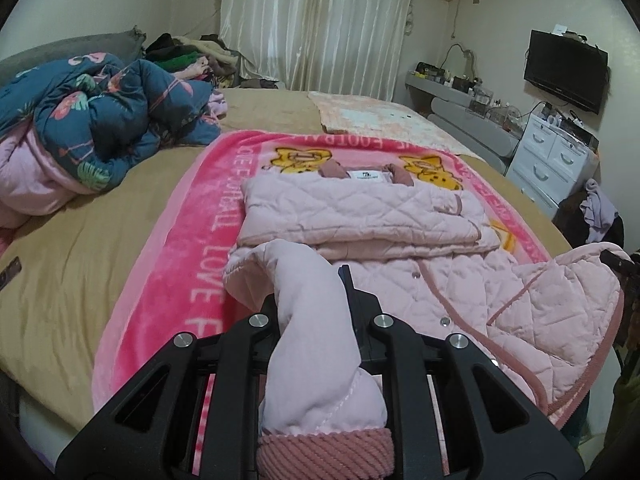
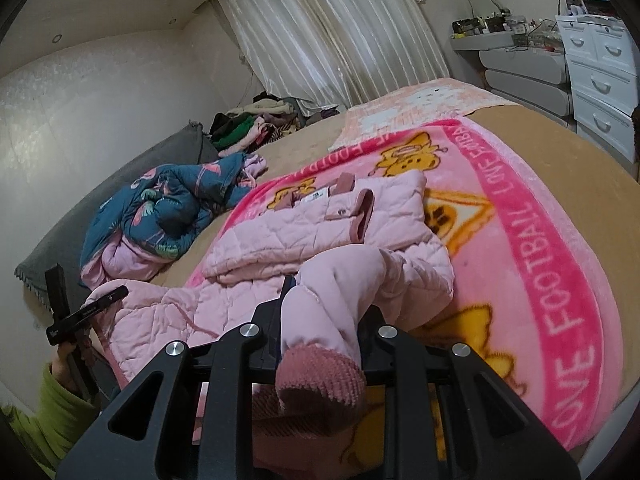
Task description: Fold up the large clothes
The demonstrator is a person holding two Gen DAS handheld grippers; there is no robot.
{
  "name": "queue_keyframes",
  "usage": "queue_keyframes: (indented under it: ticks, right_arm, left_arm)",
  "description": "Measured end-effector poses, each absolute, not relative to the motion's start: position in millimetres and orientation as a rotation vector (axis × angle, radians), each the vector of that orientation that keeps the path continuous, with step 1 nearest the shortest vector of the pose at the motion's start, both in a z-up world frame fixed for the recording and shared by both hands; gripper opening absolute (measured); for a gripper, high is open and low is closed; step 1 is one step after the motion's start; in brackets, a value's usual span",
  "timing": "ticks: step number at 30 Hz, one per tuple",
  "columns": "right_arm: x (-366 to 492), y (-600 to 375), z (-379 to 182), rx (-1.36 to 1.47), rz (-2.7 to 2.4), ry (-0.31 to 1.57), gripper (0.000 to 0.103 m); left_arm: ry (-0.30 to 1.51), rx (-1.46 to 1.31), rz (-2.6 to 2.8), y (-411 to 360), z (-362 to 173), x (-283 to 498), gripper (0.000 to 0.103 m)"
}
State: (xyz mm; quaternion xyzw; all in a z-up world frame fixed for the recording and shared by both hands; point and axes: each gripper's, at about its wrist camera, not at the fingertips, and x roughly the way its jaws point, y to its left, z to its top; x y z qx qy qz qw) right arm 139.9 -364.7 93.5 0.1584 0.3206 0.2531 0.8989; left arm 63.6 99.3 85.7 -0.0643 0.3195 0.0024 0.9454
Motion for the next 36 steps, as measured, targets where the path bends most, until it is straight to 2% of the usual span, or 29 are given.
queue_keyframes:
  ticks: [36]
  right_arm:
    - [263.7, -363.7, 116.6, 0.451, 0.422, 0.661, 0.021]
  left_arm:
    - [0.608, -0.209, 0.083, 133.5, 116.5, 177.5, 0.01]
